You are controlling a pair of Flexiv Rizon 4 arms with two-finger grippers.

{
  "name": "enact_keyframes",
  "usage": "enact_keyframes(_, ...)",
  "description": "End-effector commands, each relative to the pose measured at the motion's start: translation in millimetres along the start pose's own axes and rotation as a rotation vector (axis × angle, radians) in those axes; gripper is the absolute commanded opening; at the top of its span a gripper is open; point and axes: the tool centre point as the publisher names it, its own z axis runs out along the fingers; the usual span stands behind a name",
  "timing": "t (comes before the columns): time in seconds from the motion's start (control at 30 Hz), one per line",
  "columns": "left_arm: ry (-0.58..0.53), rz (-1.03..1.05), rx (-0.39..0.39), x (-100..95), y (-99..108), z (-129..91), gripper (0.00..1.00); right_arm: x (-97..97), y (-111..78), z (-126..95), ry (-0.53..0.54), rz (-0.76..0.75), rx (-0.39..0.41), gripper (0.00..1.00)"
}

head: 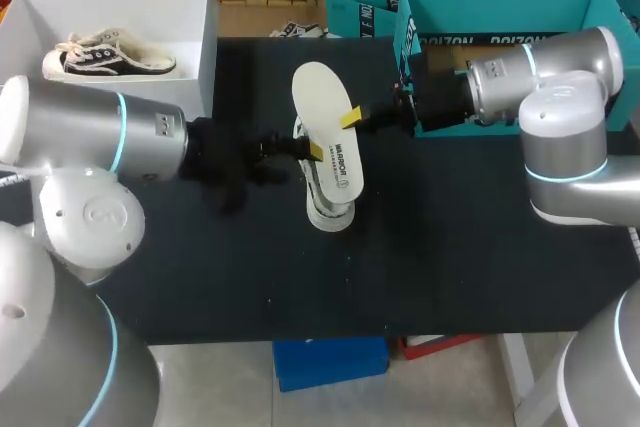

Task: Take the shoe out of the shoebox, open the shoe tongue, remove and reinsert the insole, then place the shoe into the shoebox

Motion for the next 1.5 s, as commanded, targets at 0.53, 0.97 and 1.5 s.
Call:
enact_keyframes(0.53,0.703,0.196,0.157,-66.1,21,-11,1.0,-0.8,0.0,2,0.0,0.0,-0.002,0.0)
enact_keyframes(0.97,0.834,0.224,0.138,-68.8,21,-9,1.0,-0.8,0.0,2,0.0,0.0,-0.002,0.0)
enact_keyframes(1.5,1.016,0.079,0.138,-57.8,32,9,1.0,-0.8,0.0,2,0.0,0.0,-0.002,0.0)
